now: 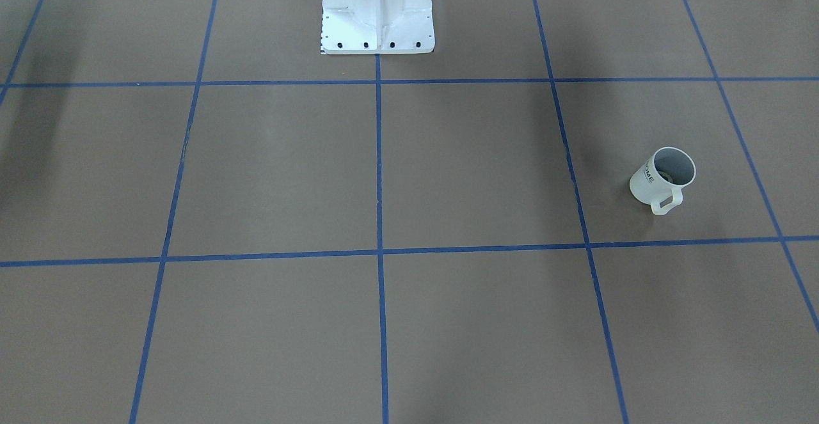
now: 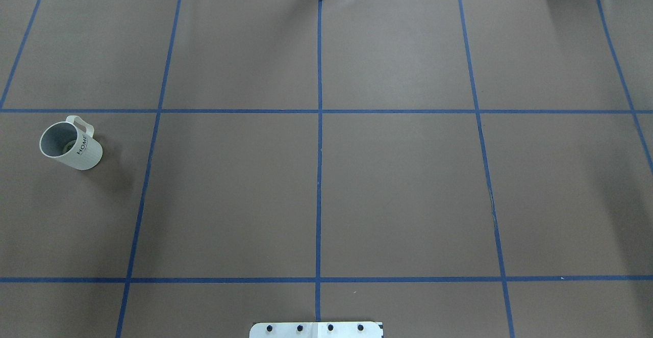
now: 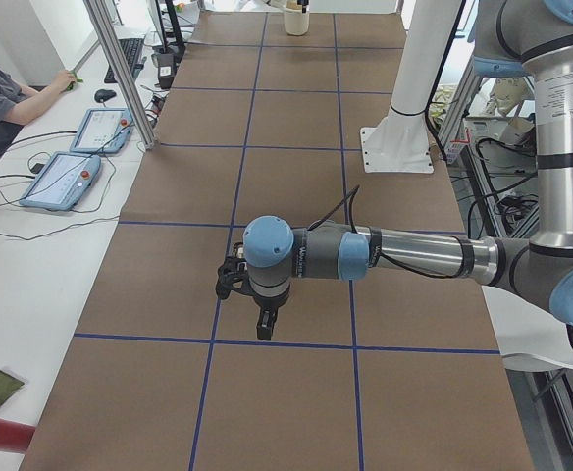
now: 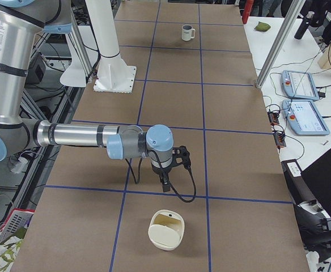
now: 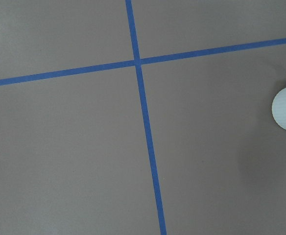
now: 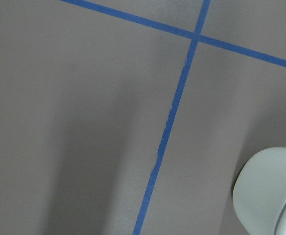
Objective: Left arm hands cup to right arm to dump lemon
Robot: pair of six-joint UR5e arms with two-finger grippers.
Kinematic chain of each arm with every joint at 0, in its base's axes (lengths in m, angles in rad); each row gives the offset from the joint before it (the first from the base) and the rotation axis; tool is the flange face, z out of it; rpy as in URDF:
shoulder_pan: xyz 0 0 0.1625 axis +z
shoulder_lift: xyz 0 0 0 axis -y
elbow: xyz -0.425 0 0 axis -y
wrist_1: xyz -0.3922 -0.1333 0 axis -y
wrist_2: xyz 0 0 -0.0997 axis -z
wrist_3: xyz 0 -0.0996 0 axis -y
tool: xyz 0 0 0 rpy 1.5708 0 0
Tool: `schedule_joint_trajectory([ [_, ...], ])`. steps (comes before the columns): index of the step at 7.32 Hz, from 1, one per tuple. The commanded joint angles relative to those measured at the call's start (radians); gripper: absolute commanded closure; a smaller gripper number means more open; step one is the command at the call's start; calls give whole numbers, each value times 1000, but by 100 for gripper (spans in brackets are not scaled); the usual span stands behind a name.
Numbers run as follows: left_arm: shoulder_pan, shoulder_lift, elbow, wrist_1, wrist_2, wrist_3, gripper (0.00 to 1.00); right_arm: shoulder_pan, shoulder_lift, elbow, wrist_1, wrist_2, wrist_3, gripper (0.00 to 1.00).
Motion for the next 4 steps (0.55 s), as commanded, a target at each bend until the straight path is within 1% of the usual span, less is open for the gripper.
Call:
schedule_joint_trajectory([
  [1,2,-5,-4,0,-8,-5,0,-1,3,1,2,0,0,0],
  [2,0,-5,-7,0,-8,-5,0,-1,3,2,30,0,8,0],
  [4,0,-3,-11,0,0,-2,0,-1,5,2,37,14,9,0],
])
